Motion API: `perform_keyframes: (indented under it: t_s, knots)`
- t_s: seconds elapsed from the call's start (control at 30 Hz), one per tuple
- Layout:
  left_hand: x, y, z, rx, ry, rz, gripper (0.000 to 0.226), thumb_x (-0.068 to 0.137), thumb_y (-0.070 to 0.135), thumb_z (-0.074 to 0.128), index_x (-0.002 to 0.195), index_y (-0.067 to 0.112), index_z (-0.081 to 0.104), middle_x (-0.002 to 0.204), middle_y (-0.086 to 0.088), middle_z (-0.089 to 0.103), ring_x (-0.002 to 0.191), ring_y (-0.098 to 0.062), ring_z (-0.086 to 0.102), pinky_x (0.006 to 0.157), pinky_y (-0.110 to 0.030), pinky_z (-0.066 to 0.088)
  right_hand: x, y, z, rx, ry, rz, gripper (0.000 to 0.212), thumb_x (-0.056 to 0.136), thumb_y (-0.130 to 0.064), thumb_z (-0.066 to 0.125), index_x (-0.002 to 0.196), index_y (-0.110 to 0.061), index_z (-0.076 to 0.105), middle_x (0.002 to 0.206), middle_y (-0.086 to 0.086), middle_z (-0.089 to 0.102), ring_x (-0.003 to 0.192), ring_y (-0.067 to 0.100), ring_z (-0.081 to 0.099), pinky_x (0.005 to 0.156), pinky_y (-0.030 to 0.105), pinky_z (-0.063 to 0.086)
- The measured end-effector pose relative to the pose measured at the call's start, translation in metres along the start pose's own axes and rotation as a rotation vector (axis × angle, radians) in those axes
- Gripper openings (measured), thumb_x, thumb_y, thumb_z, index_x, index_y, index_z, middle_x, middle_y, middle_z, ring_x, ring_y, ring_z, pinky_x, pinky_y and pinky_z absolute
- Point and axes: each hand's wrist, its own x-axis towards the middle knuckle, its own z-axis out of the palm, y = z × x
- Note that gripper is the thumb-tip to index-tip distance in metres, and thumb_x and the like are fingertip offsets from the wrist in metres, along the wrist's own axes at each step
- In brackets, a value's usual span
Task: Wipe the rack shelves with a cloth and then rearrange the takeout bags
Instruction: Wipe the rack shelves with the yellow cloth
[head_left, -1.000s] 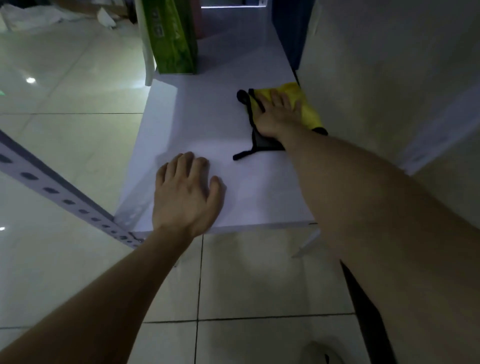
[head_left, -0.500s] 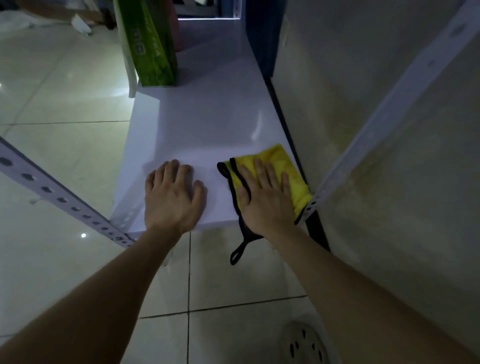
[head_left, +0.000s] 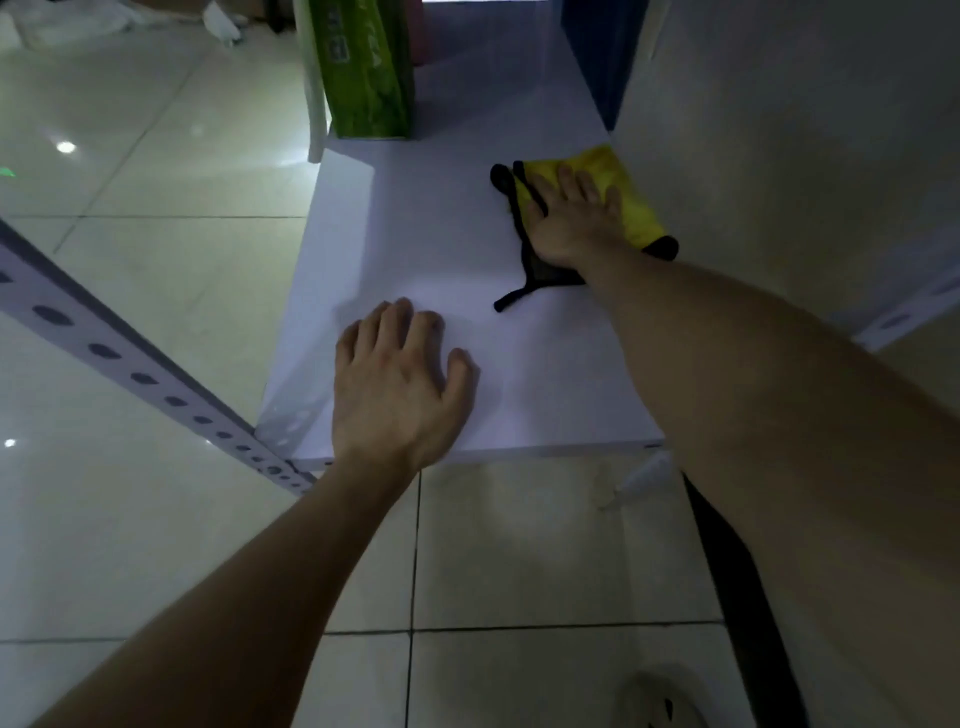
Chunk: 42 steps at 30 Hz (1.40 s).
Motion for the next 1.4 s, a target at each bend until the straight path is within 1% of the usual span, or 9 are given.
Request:
perform_keyframes:
  t_s: [0.23, 0.47, 0.63, 0.73, 0.9, 1.07, 1.13, 1.23, 1.4]
  knots:
    - [0.001, 0.0, -0.004, 0.014, -0.011, 0.002, 0.039, 0.104, 0.049, 0.045, 0.125, 0.018, 0.058, 0.131, -0.008, 0.059, 0.125, -0.032, 0.052, 0.113, -0.05, 0.038, -0.17, 0.01, 0.025, 0.065, 0.063, -0.047, 0.059, 0.112, -0.053, 0.012, 0.169, -0.04, 0.011, 0.179, -0.002, 0.001, 0.165, 0.022, 0.001, 0.131, 0.055, -0.002]
    - [-0.016, 0.0, -0.061, -0.13, -0.236, 0.088, 0.054, 0.109, 0.037, 0.055, 0.155, 0.01, 0.049, 0.159, -0.014, 0.052, 0.144, -0.036, 0.05, 0.121, -0.046, 0.04, -0.219, 0.009, 0.035, 0.059, 0.042, -0.064, 0.059, 0.112, -0.054, 0.014, 0.169, -0.041, 0.013, 0.179, -0.006, -0.003, 0.165, 0.019, -0.004, 0.131, 0.053, -0.003]
    - [-0.08, -0.038, -0.132, -0.249, -0.282, -0.018, 0.026, 0.106, 0.038, 0.062, 0.125, 0.024, 0.07, 0.126, 0.002, 0.071, 0.107, -0.018, 0.069, 0.085, -0.03, 0.051, -0.218, 0.004, 0.03, 0.043, 0.003, -0.049, 0.059, 0.113, -0.053, 0.01, 0.17, -0.04, 0.004, 0.178, -0.006, -0.009, 0.165, 0.019, -0.009, 0.131, 0.054, -0.007]
    - [-0.082, -0.056, -0.153, -0.21, -0.364, -0.292, 0.028, 0.107, 0.042, 0.059, 0.099, 0.017, 0.067, 0.1, -0.003, 0.07, 0.1, -0.03, 0.07, 0.078, -0.035, 0.048, -0.214, -0.018, 0.031, 0.037, -0.014, 0.003, 0.06, 0.113, -0.052, 0.011, 0.17, -0.038, 0.001, 0.179, -0.003, -0.01, 0.165, 0.022, -0.008, 0.13, 0.057, -0.008]
    - [-0.061, -0.057, -0.156, -0.414, -0.185, -0.742, 0.072, 0.099, 0.062, 0.065, 0.13, -0.001, 0.052, 0.119, -0.019, 0.068, 0.11, -0.042, 0.067, 0.073, -0.038, 0.041, -0.218, -0.123, 0.044, 0.016, -0.011, -0.236, 0.06, 0.112, -0.046, 0.021, 0.17, -0.039, 0.006, 0.179, -0.001, -0.001, 0.165, 0.026, -0.002, 0.128, 0.063, -0.002]
    - [-0.054, -0.047, -0.156, -0.492, 0.063, -0.581, 0.046, 0.102, 0.041, 0.07, 0.126, 0.015, 0.04, 0.086, 0.013, 0.059, 0.089, -0.029, 0.059, 0.072, -0.035, 0.038, -0.221, -0.197, 0.054, 0.005, -0.075, -0.51, 0.059, 0.111, -0.053, 0.019, 0.169, -0.041, 0.014, 0.179, -0.003, 0.002, 0.165, 0.023, 0.0, 0.129, 0.058, -0.001]
    - [-0.051, -0.043, -0.153, -0.49, 0.109, -0.569, 0.036, 0.103, 0.035, 0.068, 0.118, 0.017, 0.041, 0.083, 0.008, 0.058, 0.083, -0.029, 0.055, 0.07, -0.035, 0.038, -0.21, -0.18, 0.054, 0.038, -0.054, -0.547, 0.055, 0.112, -0.053, 0.021, 0.166, -0.045, 0.022, 0.178, -0.004, 0.012, 0.164, 0.022, 0.007, 0.13, 0.053, 0.002]
    - [-0.05, -0.041, -0.152, -0.495, 0.142, -0.565, 0.03, 0.104, 0.028, 0.065, 0.12, 0.014, 0.044, 0.097, -0.004, 0.066, 0.086, -0.033, 0.066, 0.073, -0.041, 0.053, -0.179, -0.115, 0.044, 0.126, 0.039, -0.355, 0.052, 0.113, -0.051, 0.023, 0.164, -0.048, 0.026, 0.176, -0.003, 0.019, 0.164, 0.021, 0.009, 0.13, 0.051, 0.003]
    - [-0.052, -0.047, -0.148, -0.486, 0.16, -0.542, 0.026, 0.101, 0.02, 0.064, 0.119, 0.014, 0.045, 0.091, 0.002, 0.065, 0.083, -0.03, 0.068, 0.076, -0.042, 0.058, -0.117, -0.008, 0.028, 0.106, 0.004, 0.186, 0.064, 0.111, -0.052, 0.01, 0.171, -0.032, 0.005, 0.179, 0.002, -0.004, 0.165, 0.025, -0.008, 0.129, 0.056, -0.011]
